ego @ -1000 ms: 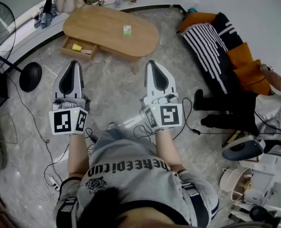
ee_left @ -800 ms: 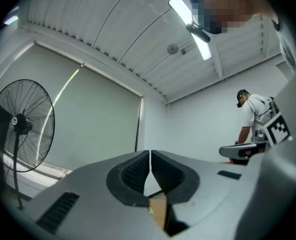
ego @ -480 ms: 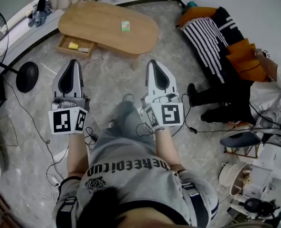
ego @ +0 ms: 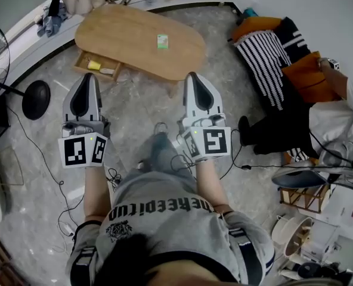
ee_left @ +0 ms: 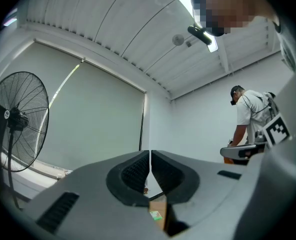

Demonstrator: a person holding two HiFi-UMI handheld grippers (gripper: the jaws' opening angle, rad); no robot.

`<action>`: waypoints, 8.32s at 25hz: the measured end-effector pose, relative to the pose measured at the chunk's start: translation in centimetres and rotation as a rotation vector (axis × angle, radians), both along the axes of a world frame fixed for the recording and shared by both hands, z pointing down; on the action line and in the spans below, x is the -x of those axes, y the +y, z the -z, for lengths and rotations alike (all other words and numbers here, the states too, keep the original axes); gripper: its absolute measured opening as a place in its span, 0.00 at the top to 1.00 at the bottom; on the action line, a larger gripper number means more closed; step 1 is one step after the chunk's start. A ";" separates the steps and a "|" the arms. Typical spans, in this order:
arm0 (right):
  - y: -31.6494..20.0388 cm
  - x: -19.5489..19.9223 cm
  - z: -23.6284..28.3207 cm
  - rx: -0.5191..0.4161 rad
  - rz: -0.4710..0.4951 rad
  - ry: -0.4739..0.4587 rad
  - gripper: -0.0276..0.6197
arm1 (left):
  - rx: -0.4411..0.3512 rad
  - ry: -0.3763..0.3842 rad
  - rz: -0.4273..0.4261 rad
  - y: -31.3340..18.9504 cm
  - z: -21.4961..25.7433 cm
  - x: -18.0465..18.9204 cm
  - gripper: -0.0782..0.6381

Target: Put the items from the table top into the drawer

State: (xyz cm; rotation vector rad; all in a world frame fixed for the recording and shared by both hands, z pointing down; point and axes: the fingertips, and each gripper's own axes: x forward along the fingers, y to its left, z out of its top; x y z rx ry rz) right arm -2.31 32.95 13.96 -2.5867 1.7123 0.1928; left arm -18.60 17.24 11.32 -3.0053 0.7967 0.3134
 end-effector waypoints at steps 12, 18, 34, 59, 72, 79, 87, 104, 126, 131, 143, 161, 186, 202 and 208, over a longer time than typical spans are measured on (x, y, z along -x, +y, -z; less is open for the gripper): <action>-8.1 -11.2 1.0 0.009 0.060 0.002 0.95 | -0.002 -0.006 0.052 -6.9 0.9 -10.3 0.87; -10.7 -17.1 0.7 0.012 0.080 -0.002 0.95 | -0.008 -0.006 0.069 -9.1 0.7 -16.0 0.87; -15.6 -25.3 -2.8 0.035 0.118 -0.086 0.95 | -0.018 -0.041 0.089 -13.0 -0.6 -24.3 0.87; -32.4 -33.5 -12.4 0.178 -0.074 -0.281 0.95 | 0.030 -0.060 -0.101 -33.1 -3.9 -34.9 0.87; -34.5 -38.2 -28.9 0.389 -0.159 -0.574 0.93 | 0.062 -0.130 -0.171 -37.8 -10.4 -41.3 0.87; -34.5 -38.7 -37.9 0.513 -0.170 -0.689 0.84 | 0.087 -0.158 -0.198 -38.7 -14.6 -43.5 0.87; -34.6 -37.9 -47.3 0.624 -0.171 -0.794 0.71 | 0.117 -0.188 -0.214 -38.9 -19.2 -44.2 0.87; -34.6 -38.2 -60.8 0.797 -0.214 -0.855 0.42 | 0.129 -0.245 -0.242 -41.3 -25.8 -44.3 0.87; -36.1 -37.9 -62.4 0.915 -0.173 -0.793 0.43 | 0.132 -0.268 -0.222 -42.1 -27.4 -42.1 0.87; -37.8 -36.5 -57.3 0.766 -0.113 -0.790 0.43 | 0.131 -0.248 -0.227 -41.3 -26.1 -41.6 0.87; -41.2 -32.1 -45.4 0.547 0.112 -0.705 0.43 | 0.092 -0.199 -0.171 -38.9 -22.6 -38.1 0.87; -47.5 -19.3 -38.8 0.597 0.523 -0.529 0.43 | 0.094 -0.125 0.214 -38.7 -18.8 -21.8 0.87; -49.7 -2.7 -47.8 0.887 0.901 -0.368 0.43 | 0.103 -0.113 0.608 -35.2 -20.4 -5.3 0.87; -49.2 0.9 -58.9 1.124 0.926 -0.280 0.43 | 0.145 -0.167 0.647 -35.7 -25.4 -1.3 0.87; -49.5 0.9 -62.7 1.182 0.895 -0.294 0.43 | 0.172 -0.202 0.645 -35.5 -28.0 -0.7 0.87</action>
